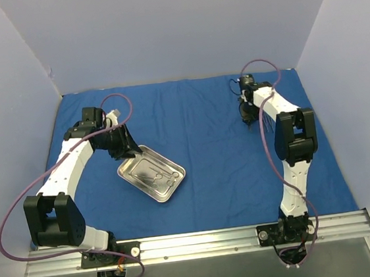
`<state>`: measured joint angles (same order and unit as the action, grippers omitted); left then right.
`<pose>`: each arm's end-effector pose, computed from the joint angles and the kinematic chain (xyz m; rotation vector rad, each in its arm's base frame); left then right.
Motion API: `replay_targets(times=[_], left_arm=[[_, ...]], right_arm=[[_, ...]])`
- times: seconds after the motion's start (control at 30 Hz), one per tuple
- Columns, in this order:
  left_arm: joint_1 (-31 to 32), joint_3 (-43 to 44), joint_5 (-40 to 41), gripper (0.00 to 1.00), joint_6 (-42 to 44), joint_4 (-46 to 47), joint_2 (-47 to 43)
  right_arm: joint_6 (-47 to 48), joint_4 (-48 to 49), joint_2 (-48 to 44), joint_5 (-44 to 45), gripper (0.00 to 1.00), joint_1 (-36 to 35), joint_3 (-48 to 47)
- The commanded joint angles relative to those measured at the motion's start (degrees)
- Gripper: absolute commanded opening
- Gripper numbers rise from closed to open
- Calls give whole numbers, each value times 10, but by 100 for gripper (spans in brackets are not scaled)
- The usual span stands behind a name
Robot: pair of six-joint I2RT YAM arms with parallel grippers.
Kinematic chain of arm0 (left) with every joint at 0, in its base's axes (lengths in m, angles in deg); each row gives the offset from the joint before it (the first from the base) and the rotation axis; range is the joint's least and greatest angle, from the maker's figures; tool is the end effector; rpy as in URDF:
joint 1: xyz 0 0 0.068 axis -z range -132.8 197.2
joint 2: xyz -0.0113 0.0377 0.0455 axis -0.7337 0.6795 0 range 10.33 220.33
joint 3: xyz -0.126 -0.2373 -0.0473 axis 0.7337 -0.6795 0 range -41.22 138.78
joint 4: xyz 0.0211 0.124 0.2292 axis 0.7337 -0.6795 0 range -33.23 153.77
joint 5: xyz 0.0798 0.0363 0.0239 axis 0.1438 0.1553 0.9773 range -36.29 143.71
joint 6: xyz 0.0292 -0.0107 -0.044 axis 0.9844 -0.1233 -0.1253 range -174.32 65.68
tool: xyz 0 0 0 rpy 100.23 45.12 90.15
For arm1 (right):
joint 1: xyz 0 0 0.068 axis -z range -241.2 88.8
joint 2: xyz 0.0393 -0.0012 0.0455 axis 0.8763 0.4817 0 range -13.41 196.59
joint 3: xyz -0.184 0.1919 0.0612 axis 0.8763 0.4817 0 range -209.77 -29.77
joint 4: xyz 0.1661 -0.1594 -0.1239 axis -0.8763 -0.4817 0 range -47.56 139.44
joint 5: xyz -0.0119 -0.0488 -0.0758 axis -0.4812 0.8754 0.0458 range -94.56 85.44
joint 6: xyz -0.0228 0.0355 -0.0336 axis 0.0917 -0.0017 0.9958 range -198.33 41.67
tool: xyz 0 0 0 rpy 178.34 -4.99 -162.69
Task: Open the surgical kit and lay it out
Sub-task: Pick up the medical item from the surgical kit, then adjust the medical item.
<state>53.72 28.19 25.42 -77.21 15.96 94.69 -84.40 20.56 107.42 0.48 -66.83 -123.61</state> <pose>0.2906 -0.0502 0.2774 -0.2204 2.6877 -0.8217 0.4603 0.0421 0.1918 0.0440 2.5402 -0.0318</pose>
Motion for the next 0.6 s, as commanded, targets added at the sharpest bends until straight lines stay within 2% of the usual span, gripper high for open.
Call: replay_targets(times=[0.0,0.13,0.17,0.23,0.37,0.57], left_arm=[[-5,49,-40,48,-20,30,-5],[-4,75,-113,52,-66,85,11],[-4,85,-120,52,-73,94,13],[-2,92,-132,53,-97,119,25],[7,98,-151,53,-137,157,49],[44,78,-145,54,-210,252,56]], right_arm=[[-6,-39,-81,-41,0,-75,-37],[-9,2,-139,-191,0,-140,-23],[-15,20,-153,-252,0,-148,-19],[-22,31,-164,-303,0,-174,-13],[-33,62,-189,-350,0,-239,-9],[-53,73,-183,-381,0,-282,-19]])
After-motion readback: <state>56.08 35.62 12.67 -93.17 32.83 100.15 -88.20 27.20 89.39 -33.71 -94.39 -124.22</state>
